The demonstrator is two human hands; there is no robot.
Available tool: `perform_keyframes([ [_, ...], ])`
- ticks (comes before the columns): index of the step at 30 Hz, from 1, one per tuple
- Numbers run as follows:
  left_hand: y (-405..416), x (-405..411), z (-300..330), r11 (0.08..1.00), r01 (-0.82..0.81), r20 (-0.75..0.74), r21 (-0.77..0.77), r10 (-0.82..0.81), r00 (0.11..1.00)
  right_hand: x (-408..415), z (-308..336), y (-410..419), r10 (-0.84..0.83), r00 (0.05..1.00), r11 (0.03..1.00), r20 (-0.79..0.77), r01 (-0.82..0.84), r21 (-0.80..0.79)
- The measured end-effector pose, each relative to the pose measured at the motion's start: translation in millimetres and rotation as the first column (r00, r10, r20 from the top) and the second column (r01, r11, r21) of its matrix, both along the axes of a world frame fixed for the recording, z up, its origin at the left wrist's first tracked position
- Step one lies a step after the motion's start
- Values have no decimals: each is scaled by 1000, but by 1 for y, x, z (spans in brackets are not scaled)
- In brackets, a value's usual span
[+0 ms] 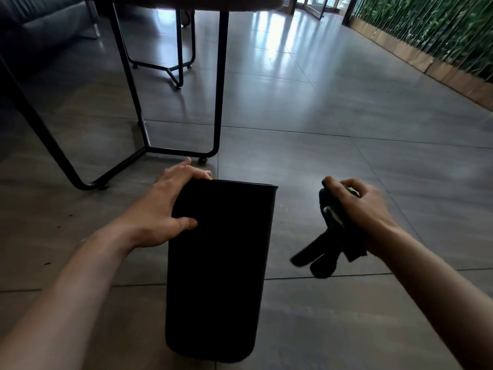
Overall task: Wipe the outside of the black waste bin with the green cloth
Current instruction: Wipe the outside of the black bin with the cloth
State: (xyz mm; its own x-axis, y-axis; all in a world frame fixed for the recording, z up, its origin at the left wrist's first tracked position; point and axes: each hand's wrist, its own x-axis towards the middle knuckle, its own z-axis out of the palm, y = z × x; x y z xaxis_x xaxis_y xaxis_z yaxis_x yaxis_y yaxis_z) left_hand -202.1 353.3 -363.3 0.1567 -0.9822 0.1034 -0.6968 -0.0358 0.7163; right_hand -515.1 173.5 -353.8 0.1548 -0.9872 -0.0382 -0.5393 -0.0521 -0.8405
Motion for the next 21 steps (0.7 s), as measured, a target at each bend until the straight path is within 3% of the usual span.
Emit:
perform_keyframes([
  [2,4,0,1,999,35,4,-14,-35,999,9,-1,-9,128,991,991,-46,-126,45],
  [3,5,0,2,999,46,2,-15,-46,999,16,-3,-12,218,966,976,-139,-218,17],
  [5,10,2,3,998,64,-7,-12,-64,998,28,-10,-14,359,806,898,-471,-435,-61],
  [7,14,6,3,997,72,-13,-15,-72,997,43,-12,-11,434,616,786,-657,-616,-59],
  [10,22,12,2,998,64,-5,-18,-64,998,56,-12,-9,508,551,697,-662,-714,-60],
  [15,29,21,-6,998,-36,47,-58,38,998,54,-2,-1,560,482,643,-673,-766,-14],
  [21,19,14,-7,956,-179,14,-233,187,982,64,22,17,521,477,608,-708,-790,-85],
])
